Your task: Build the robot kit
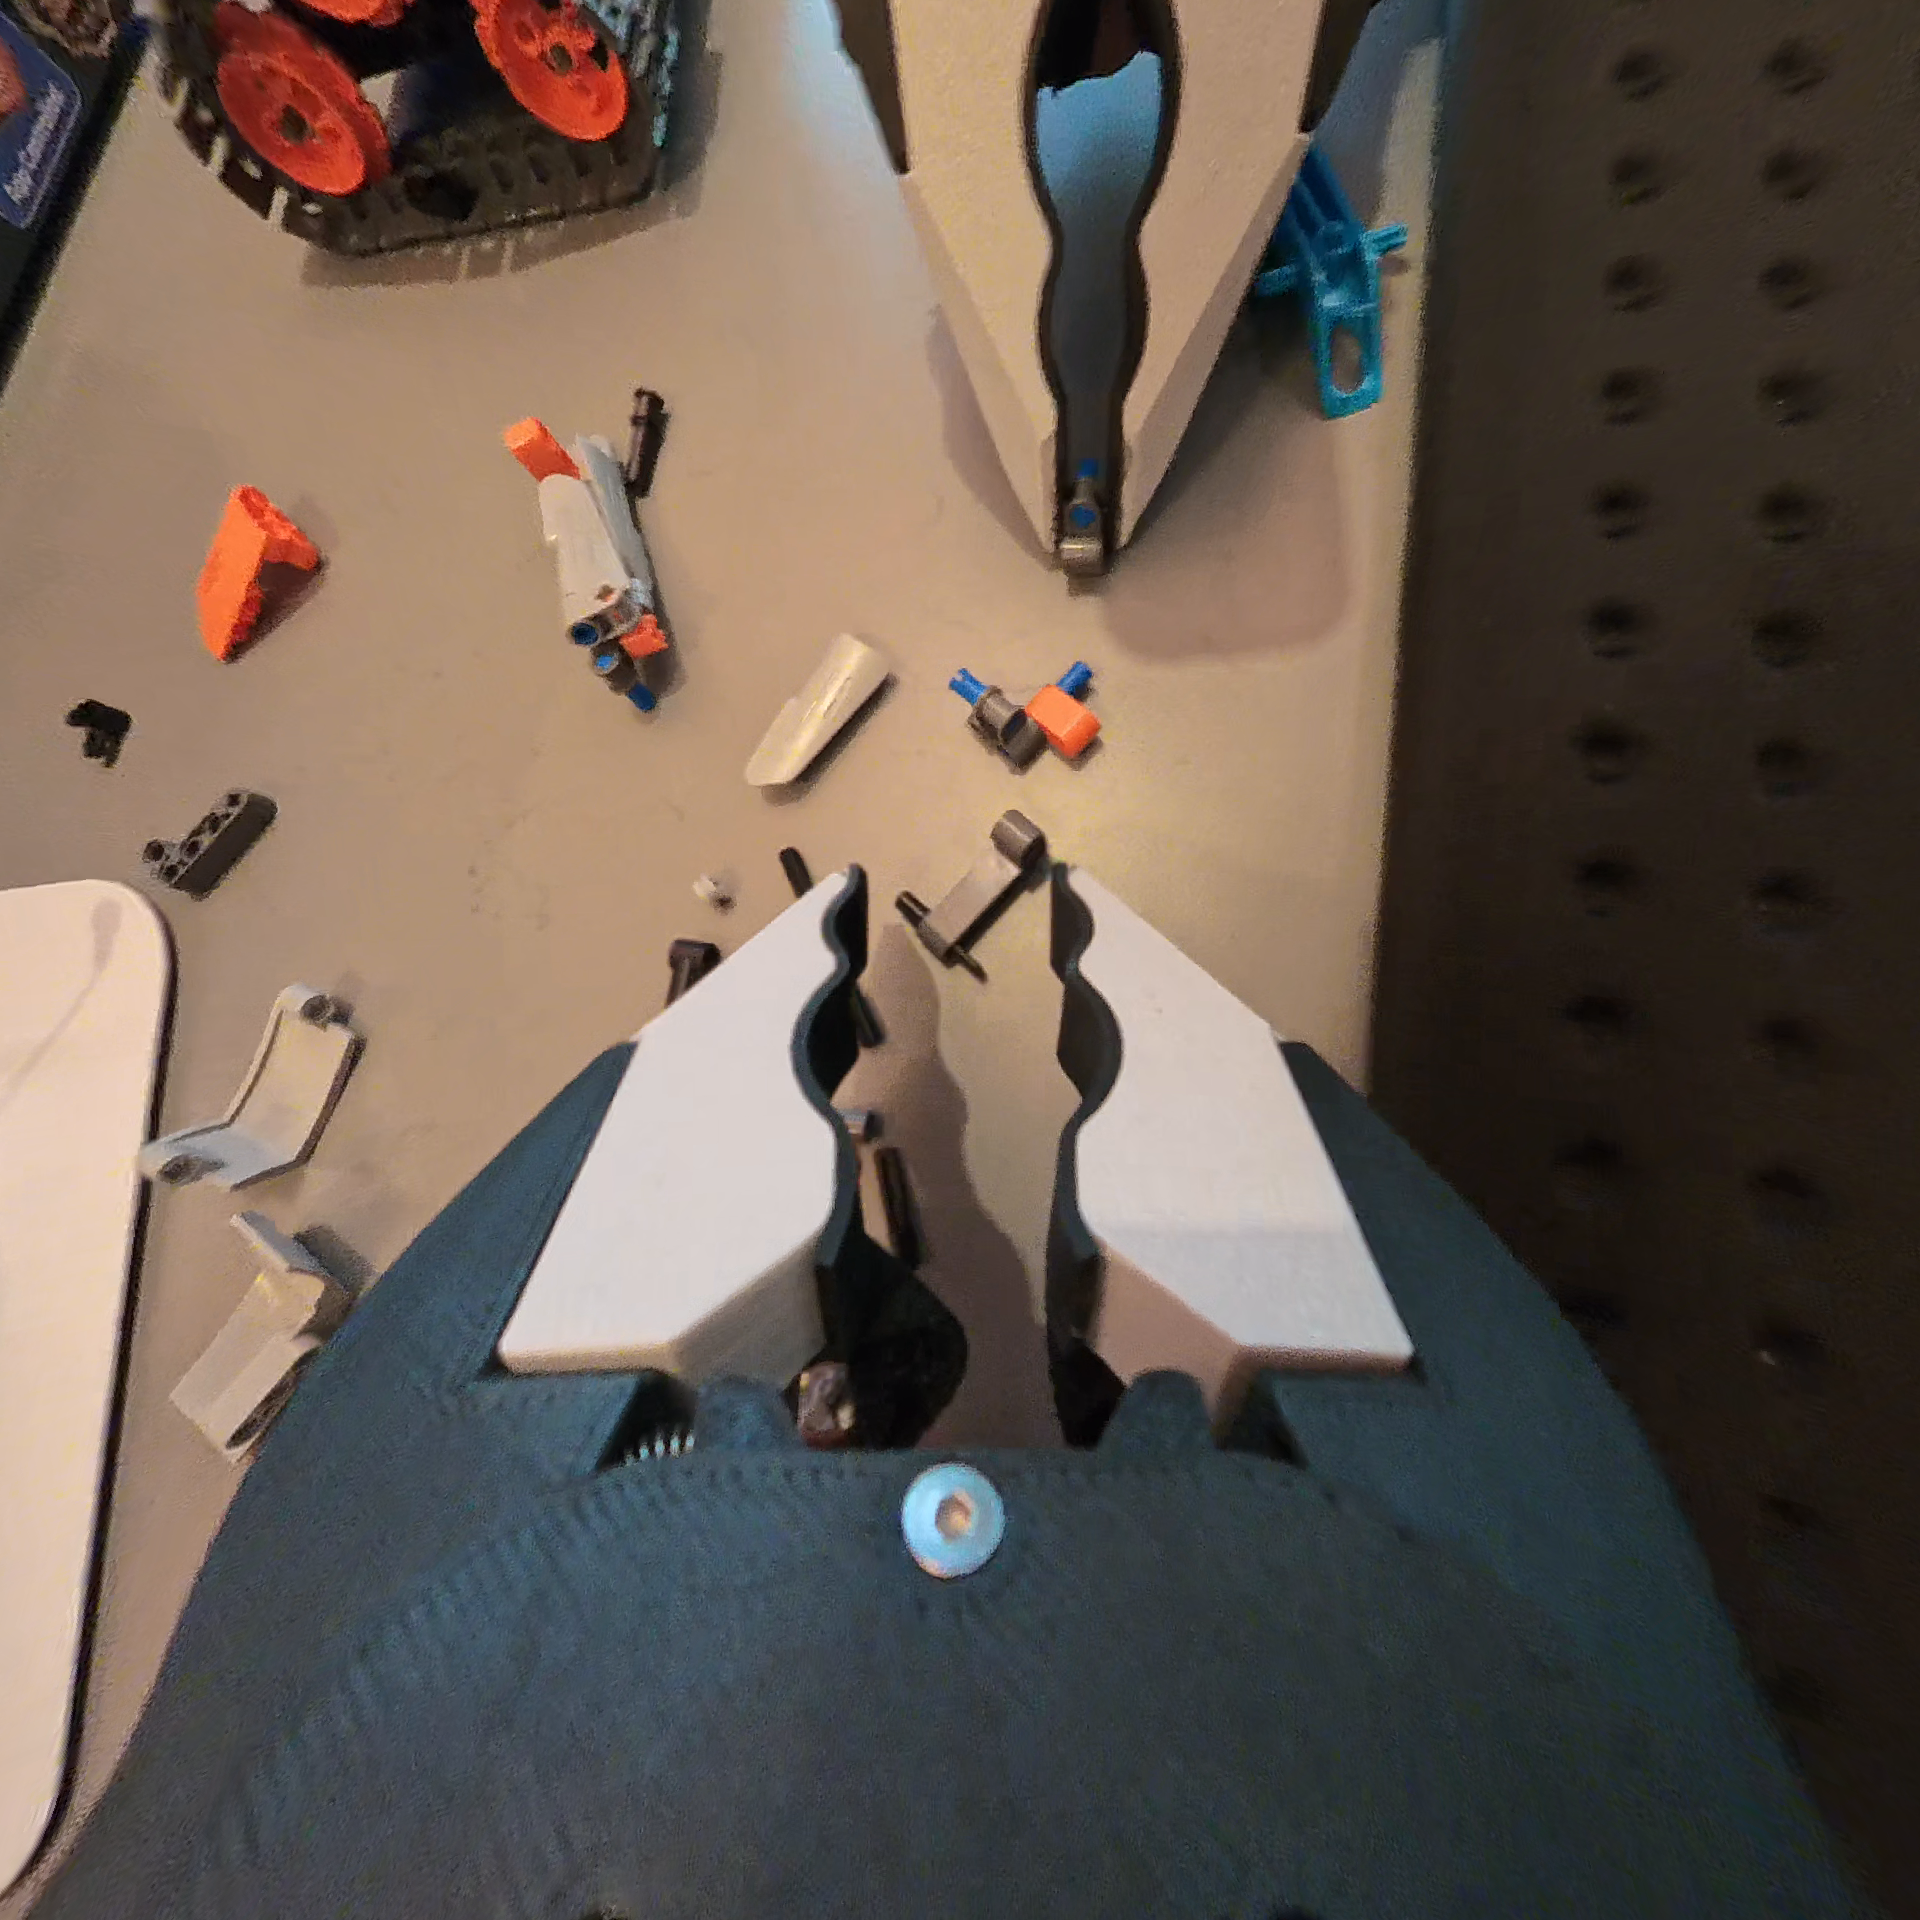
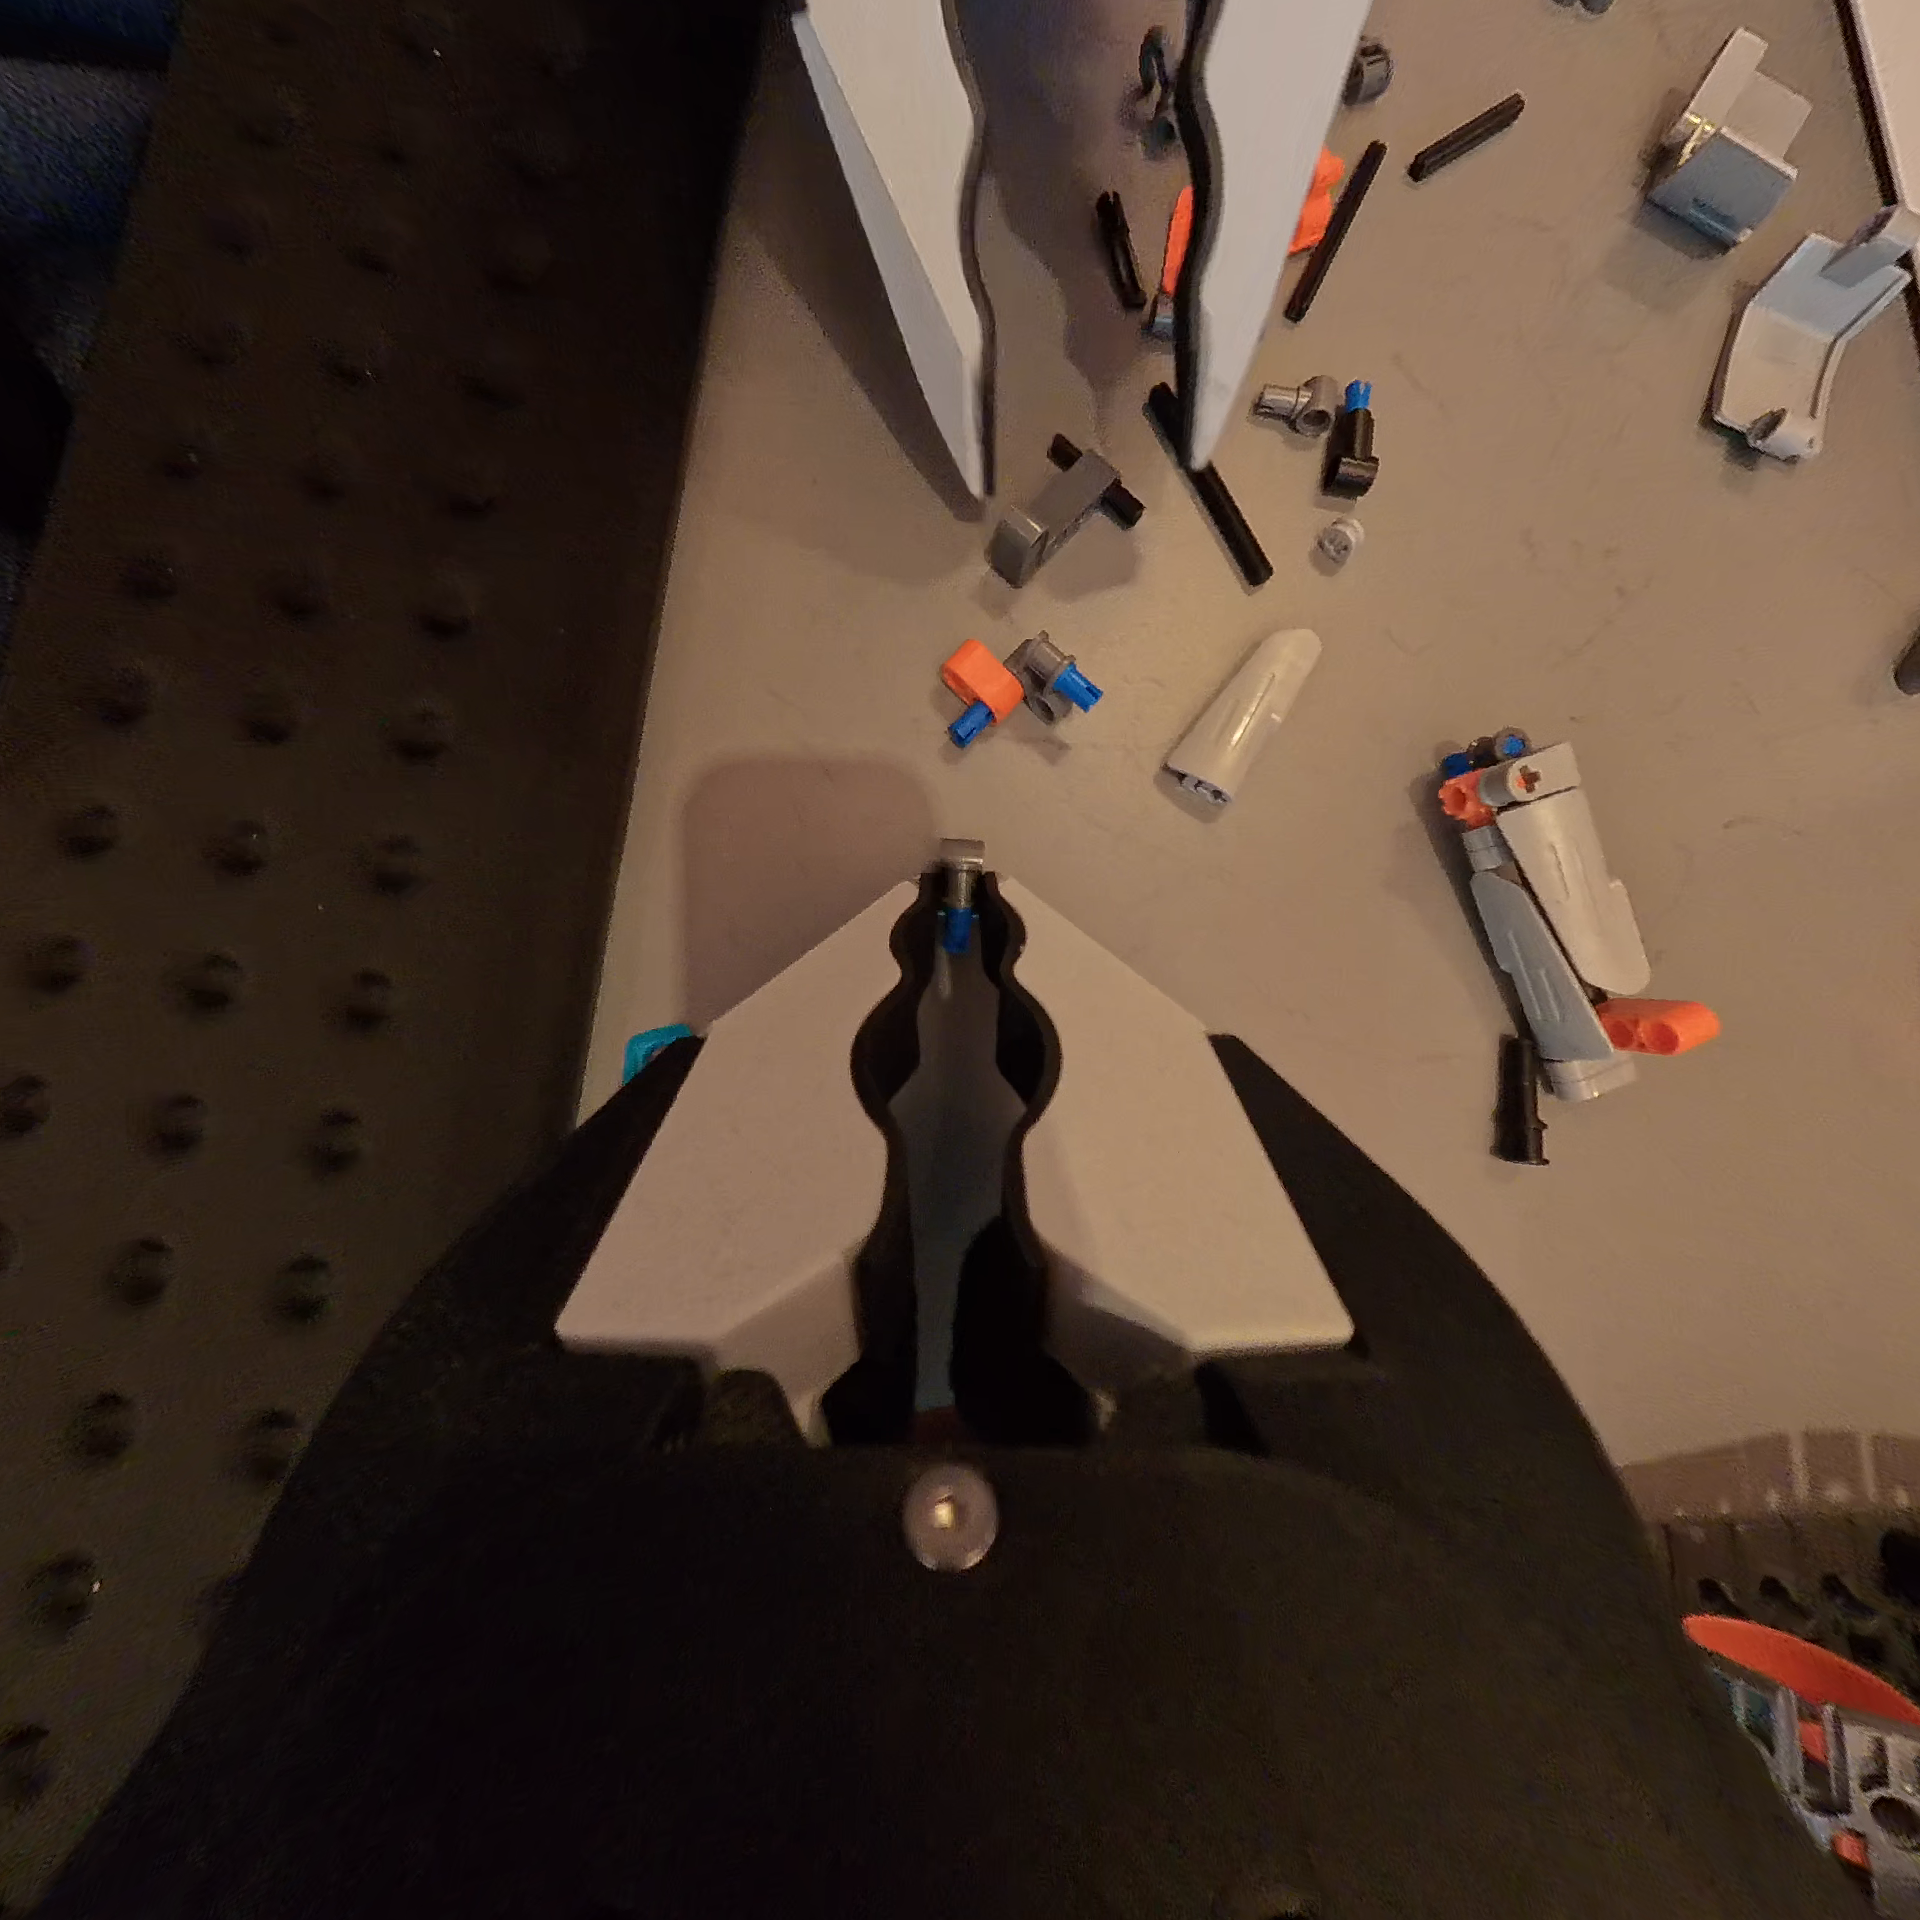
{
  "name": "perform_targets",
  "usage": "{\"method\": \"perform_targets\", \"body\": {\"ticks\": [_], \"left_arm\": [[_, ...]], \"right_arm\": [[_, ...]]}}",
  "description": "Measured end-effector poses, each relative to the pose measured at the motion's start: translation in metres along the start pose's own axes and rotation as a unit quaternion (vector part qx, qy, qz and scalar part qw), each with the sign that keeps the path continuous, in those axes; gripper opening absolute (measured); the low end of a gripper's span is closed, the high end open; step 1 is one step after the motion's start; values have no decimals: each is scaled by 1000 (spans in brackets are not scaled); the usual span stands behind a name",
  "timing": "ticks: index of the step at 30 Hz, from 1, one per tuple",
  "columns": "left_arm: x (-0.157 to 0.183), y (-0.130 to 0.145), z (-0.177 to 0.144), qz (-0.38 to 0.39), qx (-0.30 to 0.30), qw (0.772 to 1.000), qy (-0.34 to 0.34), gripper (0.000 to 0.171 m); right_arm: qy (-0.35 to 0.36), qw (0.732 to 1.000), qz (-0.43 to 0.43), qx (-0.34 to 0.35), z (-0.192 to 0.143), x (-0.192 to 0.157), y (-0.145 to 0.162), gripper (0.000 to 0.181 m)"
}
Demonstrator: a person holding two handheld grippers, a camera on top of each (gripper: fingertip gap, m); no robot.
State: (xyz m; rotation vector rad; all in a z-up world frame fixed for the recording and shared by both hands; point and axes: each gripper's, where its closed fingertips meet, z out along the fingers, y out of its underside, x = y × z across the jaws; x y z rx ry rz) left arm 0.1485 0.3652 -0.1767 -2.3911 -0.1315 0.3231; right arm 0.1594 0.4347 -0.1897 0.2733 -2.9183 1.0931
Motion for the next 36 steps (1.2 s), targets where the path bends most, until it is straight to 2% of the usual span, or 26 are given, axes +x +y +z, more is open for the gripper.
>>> {"method": "perform_targets", "body": {"ticks": [5,8,12,16,19,22,26,29,32,34,36], "left_arm": [[5,12,1,22,-27,999,17,33],[5,7,5,35,-22,999,10,29],[7,5,10,55,-24,998,2,10],[1,5,12,60,-23,998,-27,7],[-7,-2,8,20,7,999,-42,7],[-17,-20,-4,-23,71,996,-53,6],[-31,-51,-30,-89,185,977,-55,6],[-38,-73,-53,-121,272,953,-50,6],[-47,-82,-68,-112,309,941,-81,6],[-48,-87,-76,-110,329,934,-90,6],[-53,-89,-83,-112,346,926,-106,6]], "right_arm": [[-1,1000,1,0,1,-1,-1,6],[-1,1000,0,-1,1,-1,-1,6],[-4,1000,7,2,4,-3,-5,6],[-11,1000,17,6,9,-5,-10,6],[-4,1000,27,8,11,-3,-13,11],[11,999,38,12,11,4,-16,22],[47,989,82,110,-11,23,-53,21],[64,964,133,220,-32,36,-91,22],[68,924,188,325,-51,51,-120,22],[70,906,200,366,-60,56,-133,22],[72,900,197,382,-62,58,-142,17]]}}
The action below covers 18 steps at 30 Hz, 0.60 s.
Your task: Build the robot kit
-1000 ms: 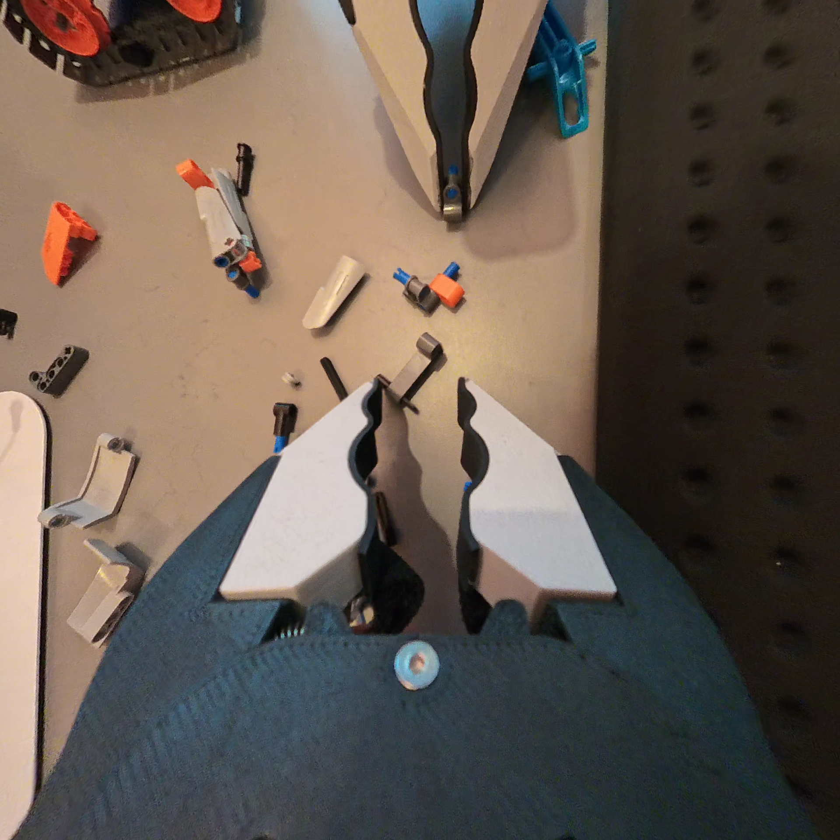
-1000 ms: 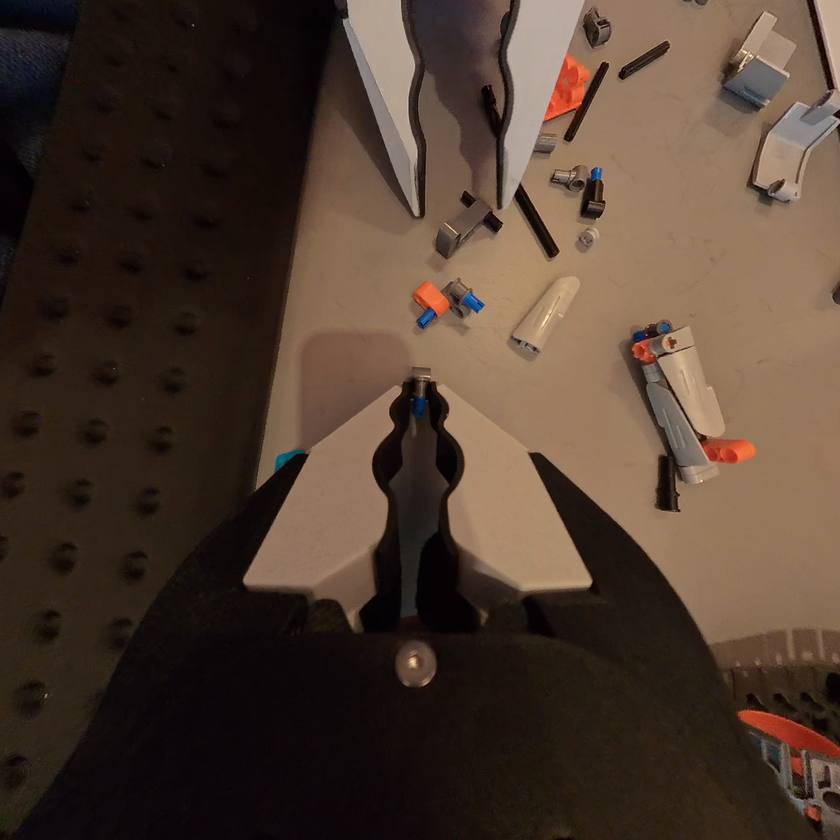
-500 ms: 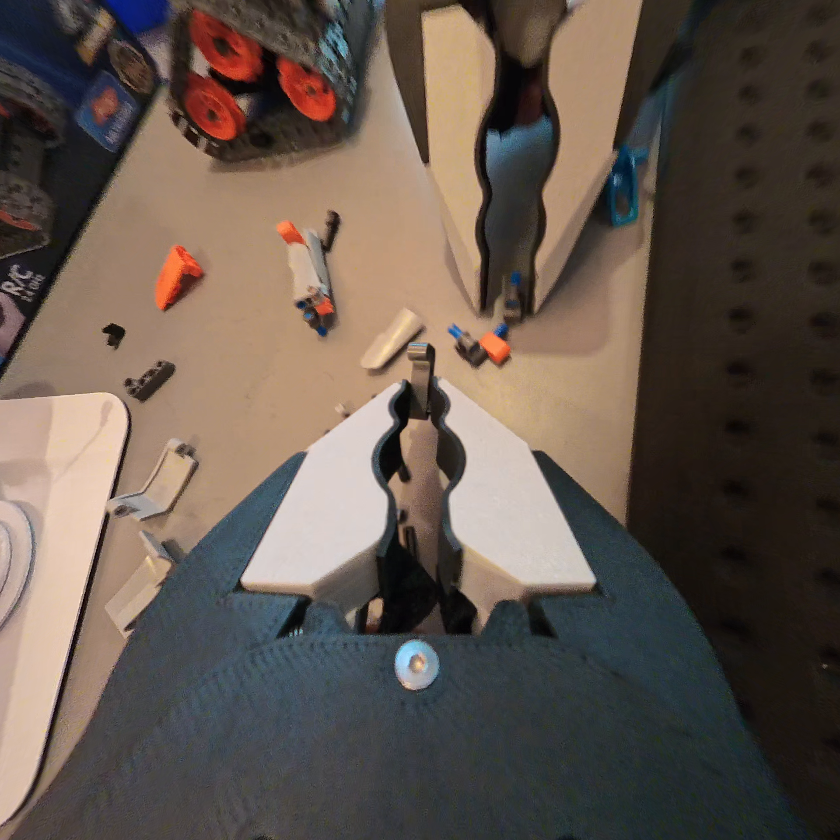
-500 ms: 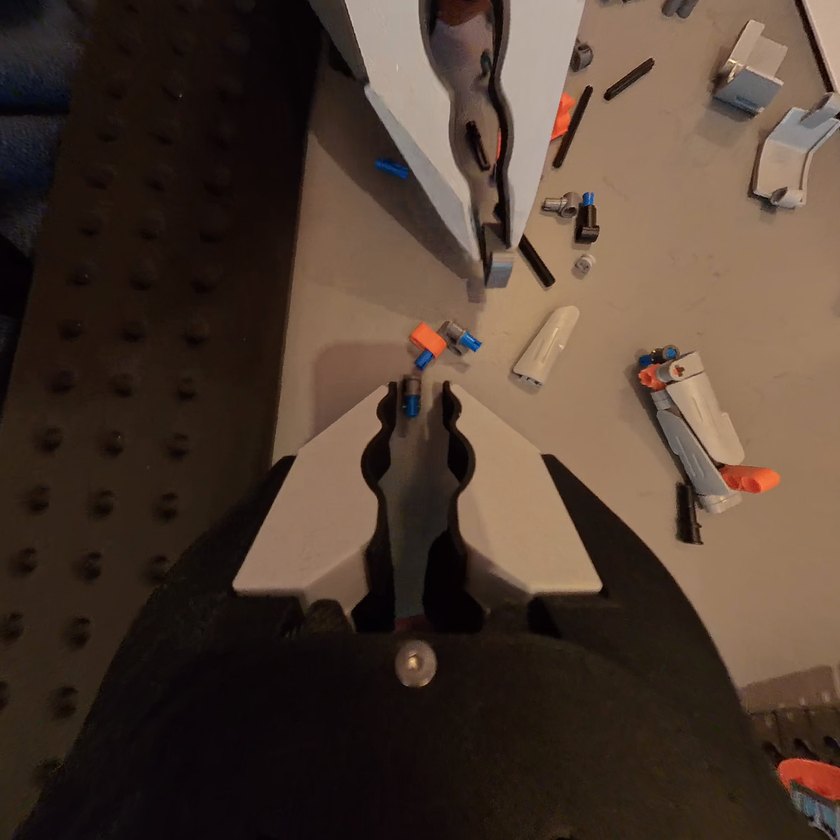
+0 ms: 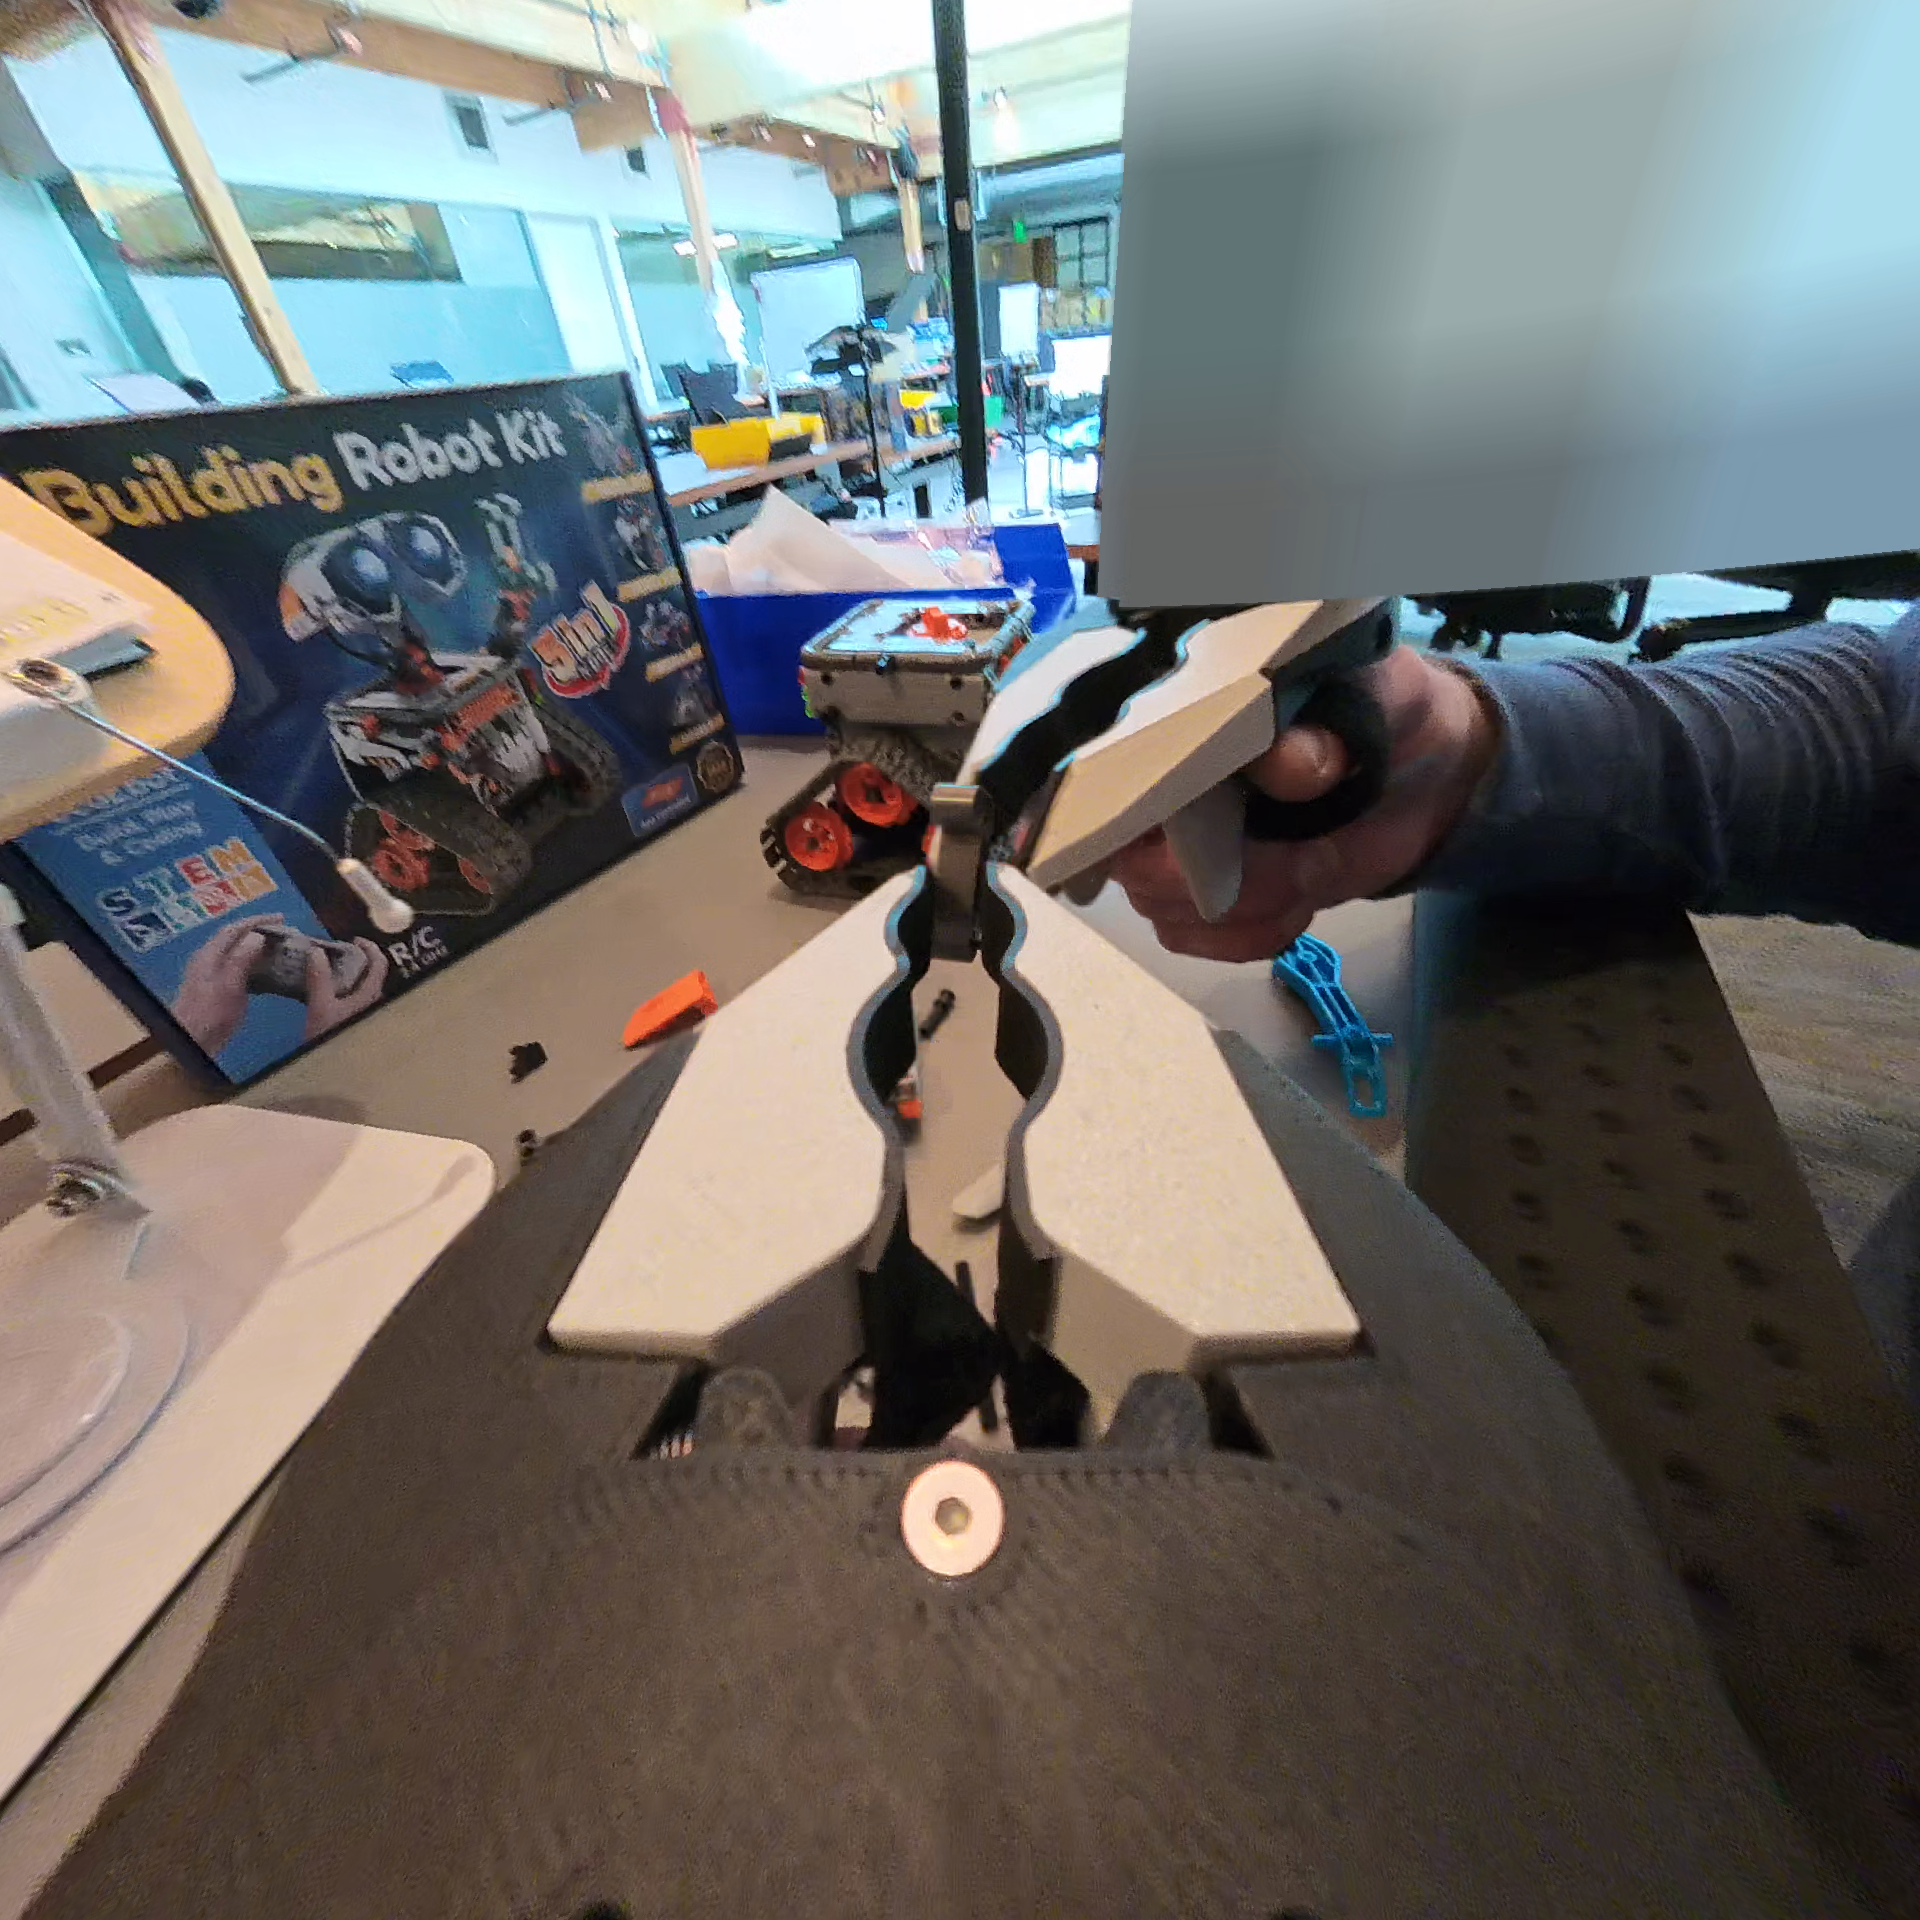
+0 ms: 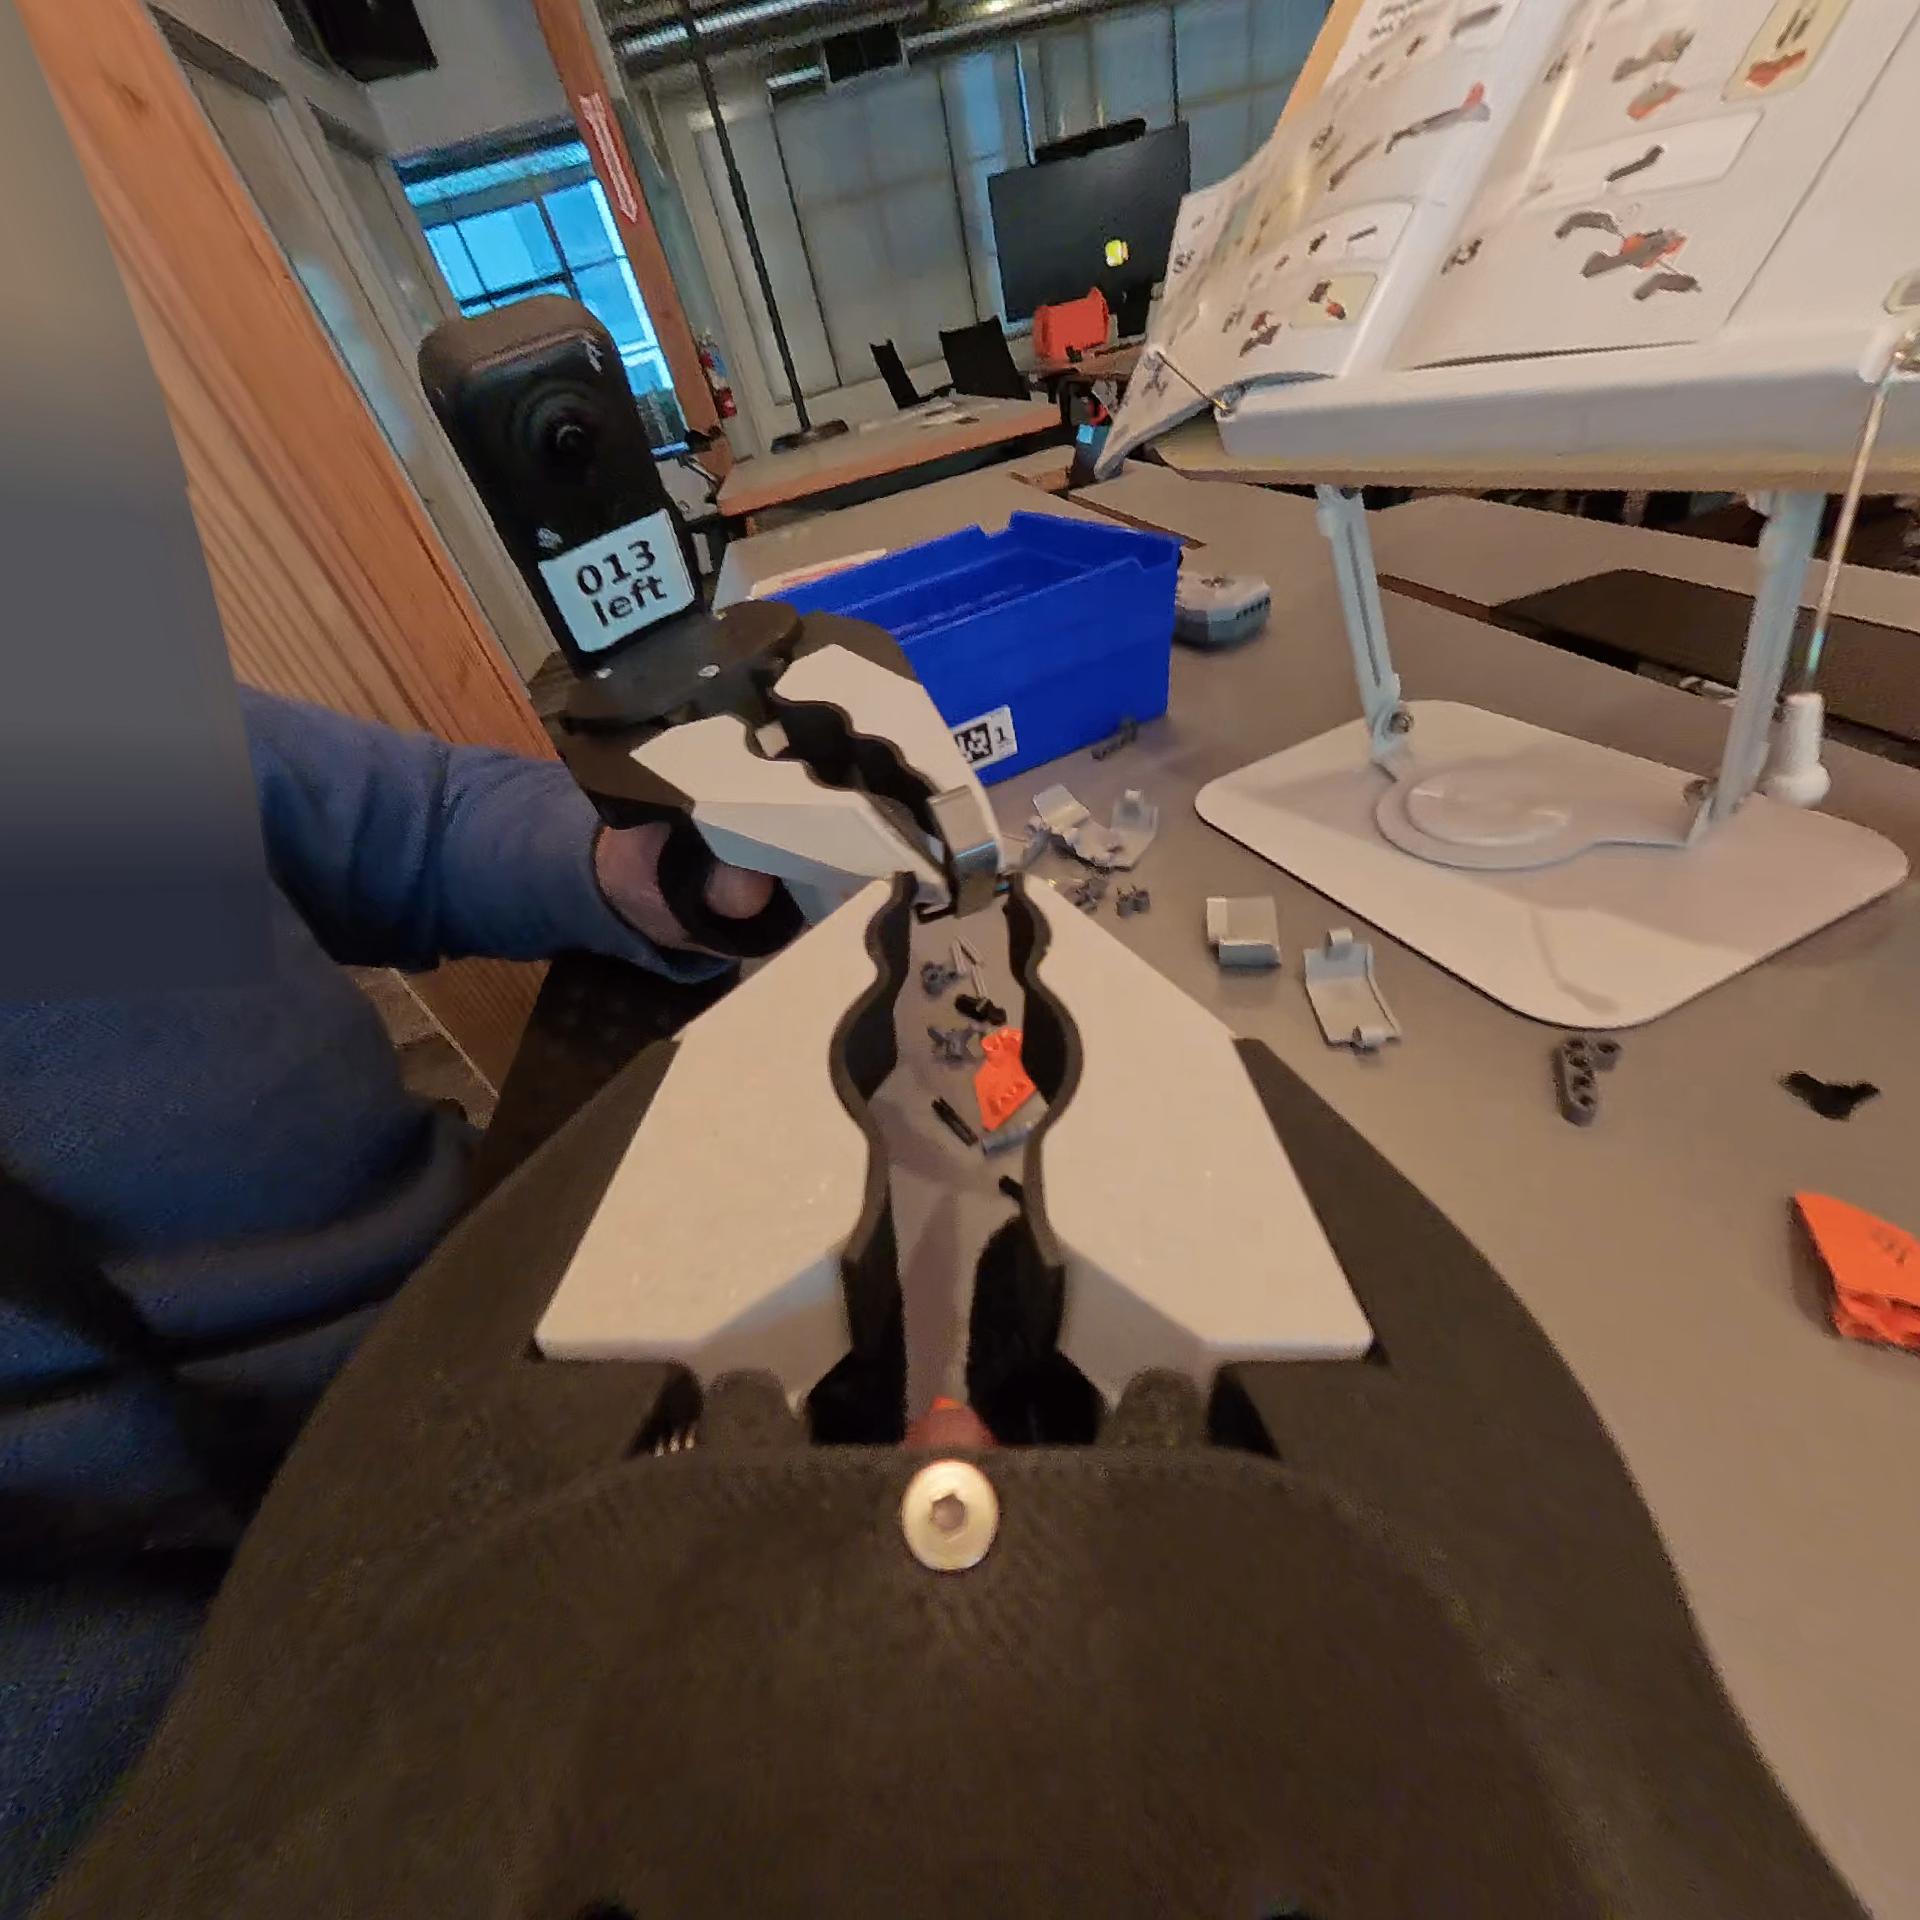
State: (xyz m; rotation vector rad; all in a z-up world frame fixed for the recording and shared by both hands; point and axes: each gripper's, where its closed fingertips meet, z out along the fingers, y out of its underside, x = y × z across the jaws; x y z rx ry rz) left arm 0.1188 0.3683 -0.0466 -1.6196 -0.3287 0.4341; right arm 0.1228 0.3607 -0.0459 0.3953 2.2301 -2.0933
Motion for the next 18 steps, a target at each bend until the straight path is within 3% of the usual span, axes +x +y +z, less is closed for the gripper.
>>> {"method": "perform_targets", "body": {"ticks": [8,13,18], "left_arm": [[-7,-22,-6,-71,66,995,19,6],[-8,-33,-9,-140,110,983,53,7],[-6,-38,-7,-166,139,974,68,6]], "right_arm": [[-18,1000,1,26,14,-9,-8,19],[36,998,-42,33,15,3,-14,29],[38,996,-42,63,23,-5,-28,28]]}}
